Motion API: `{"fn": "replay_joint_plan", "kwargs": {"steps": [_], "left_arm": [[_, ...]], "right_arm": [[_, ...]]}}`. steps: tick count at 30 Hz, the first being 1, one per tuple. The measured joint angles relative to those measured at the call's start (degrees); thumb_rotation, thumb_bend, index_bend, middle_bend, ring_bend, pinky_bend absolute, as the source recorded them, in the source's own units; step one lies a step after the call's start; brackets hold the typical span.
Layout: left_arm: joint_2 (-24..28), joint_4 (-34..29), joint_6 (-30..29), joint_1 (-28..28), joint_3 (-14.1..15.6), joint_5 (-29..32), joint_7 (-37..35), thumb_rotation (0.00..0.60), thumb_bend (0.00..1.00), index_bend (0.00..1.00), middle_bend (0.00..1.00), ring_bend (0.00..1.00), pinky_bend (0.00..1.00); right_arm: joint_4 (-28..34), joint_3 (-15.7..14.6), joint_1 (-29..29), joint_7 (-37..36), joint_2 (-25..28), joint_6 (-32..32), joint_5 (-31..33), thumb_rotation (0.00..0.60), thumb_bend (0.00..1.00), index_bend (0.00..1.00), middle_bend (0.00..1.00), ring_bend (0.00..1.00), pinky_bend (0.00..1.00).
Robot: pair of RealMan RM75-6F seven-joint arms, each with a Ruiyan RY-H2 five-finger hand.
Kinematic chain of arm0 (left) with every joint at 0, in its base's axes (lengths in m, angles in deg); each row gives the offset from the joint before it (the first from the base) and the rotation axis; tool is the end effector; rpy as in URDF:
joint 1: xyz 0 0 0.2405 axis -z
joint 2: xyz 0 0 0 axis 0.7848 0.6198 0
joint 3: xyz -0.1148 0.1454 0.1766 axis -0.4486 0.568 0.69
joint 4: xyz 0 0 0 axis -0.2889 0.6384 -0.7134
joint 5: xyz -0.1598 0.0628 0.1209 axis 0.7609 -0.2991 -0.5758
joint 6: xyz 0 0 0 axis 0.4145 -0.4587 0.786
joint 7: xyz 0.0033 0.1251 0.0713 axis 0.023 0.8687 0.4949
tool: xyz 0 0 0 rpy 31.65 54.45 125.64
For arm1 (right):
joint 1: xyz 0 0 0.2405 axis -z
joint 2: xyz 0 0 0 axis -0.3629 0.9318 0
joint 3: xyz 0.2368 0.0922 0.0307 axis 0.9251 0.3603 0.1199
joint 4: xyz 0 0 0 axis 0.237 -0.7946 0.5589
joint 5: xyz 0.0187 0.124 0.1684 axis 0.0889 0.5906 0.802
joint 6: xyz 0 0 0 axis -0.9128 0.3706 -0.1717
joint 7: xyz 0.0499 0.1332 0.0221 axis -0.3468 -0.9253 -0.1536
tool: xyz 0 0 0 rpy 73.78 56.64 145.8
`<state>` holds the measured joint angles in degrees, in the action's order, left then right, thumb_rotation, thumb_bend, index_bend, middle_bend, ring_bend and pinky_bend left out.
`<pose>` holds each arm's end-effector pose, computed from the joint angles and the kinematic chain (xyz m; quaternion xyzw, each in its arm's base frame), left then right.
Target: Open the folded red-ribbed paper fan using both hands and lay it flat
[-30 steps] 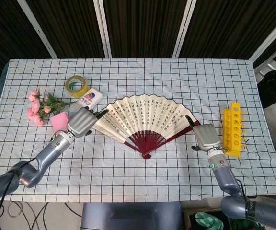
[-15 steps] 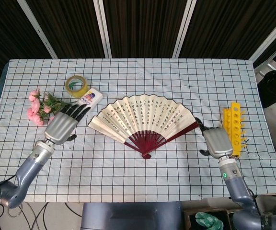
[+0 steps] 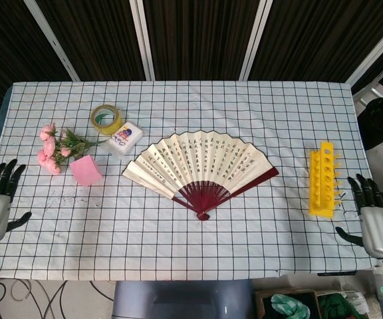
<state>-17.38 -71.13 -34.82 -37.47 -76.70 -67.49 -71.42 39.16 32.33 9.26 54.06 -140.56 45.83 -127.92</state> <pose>-0.2839 0.2051 0.1644 -0.6239 -0.2930 -0.3646 0.6261 -0.2774 -0.1941 0.1866 0.5771 -0.3652 0.3605 0.6353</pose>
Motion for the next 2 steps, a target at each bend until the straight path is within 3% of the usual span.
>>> {"fn": "replay_joint_plan", "kwargs": {"steps": [2], "left_arm": [[0.50,0.33,-1.66,-2.17,0.84,-0.45,-1.90,0.600,0.00,0.00,0.00,0.00,0.00]], "right_arm": [[-1.50,-0.73,2.32,-2.47,0.74,1.91,-0.96,0.600,0.02,0.00,0.00,0.00,0.18]]}}
